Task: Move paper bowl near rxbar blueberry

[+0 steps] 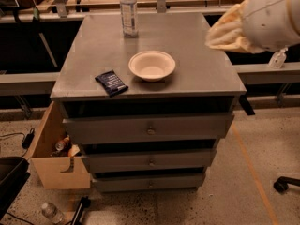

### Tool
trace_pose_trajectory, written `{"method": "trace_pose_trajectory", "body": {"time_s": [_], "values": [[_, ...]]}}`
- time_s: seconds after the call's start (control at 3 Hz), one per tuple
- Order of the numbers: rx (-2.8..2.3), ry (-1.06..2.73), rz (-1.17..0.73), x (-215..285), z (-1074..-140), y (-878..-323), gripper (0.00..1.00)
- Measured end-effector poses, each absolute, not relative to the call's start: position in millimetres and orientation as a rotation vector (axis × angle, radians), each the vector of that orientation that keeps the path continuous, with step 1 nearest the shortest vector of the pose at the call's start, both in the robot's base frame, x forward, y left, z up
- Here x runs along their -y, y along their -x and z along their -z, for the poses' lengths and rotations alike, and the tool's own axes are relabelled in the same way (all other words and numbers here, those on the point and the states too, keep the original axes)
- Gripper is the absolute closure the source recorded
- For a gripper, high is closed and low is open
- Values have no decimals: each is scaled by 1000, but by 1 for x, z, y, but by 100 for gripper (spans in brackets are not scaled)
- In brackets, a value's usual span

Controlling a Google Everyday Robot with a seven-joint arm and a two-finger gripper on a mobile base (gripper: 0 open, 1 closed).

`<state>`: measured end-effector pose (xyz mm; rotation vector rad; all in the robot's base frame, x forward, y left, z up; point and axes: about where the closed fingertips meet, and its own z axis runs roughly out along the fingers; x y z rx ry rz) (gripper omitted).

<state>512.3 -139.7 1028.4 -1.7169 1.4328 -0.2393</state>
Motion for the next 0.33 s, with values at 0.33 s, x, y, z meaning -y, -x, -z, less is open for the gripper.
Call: {"method": "trace_pose_trajectory", "body": {"time_s": [0.33], "values": [[-1567, 1519, 338, 194, -1018, -496, 100]]}}
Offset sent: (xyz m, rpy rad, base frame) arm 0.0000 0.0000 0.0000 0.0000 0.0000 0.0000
